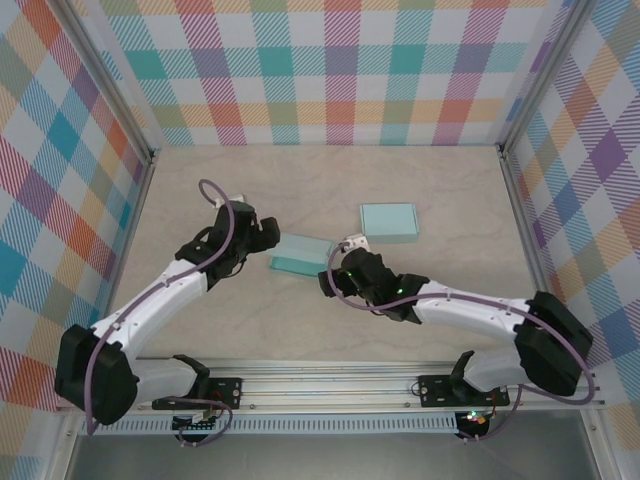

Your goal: Fold the paper box

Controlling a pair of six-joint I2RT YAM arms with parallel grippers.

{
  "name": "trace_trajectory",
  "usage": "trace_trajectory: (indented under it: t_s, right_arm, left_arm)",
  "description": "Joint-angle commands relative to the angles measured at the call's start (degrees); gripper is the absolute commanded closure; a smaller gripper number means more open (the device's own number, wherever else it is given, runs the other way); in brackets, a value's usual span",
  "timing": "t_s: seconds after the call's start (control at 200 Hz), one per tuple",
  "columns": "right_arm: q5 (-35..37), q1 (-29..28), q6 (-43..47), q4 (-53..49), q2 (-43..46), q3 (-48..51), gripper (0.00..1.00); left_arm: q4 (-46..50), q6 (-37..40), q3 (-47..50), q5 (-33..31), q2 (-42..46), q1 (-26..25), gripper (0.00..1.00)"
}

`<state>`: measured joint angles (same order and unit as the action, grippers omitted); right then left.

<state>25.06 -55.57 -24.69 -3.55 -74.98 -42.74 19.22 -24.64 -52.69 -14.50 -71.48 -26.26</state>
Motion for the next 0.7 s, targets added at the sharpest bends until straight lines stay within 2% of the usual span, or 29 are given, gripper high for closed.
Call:
trace_trajectory:
  t_s: [0.0,0.2,0.4,0.52,0.695]
  right_arm:
    - [-0.01,0.60,-1.94,-2.81,2.72,-1.92,0.00]
    - [-1.11,4.88,-5.72,-7.58,-1.66,-10.91,0.00]
    - [-10.27,10.02,-7.08,-8.93,-11.60,-18.08,0.02]
    - [-15.75,12.01,-8.76,-7.16,-17.54,-19.05,0.08]
    - [-20.84,12.94,-10.92,-3.92,-22.95,-17.78,0.11]
  left_arm:
    - [1.48,3.14,-3.24,3.00,-3.61,1.10,0.08]
    - [0.19,3.13,-4.62,3.70,-9.25,1.70,0.15]
    - [0.27,3.00,-4.40,4.18,-12.26,2.00,0.18]
    - [-0.52,2.43,-2.50,4.31,-12.69,2.09,0.19]
    - [-1.84,1.28,0.87,5.44,-13.16,2.09,0.21]
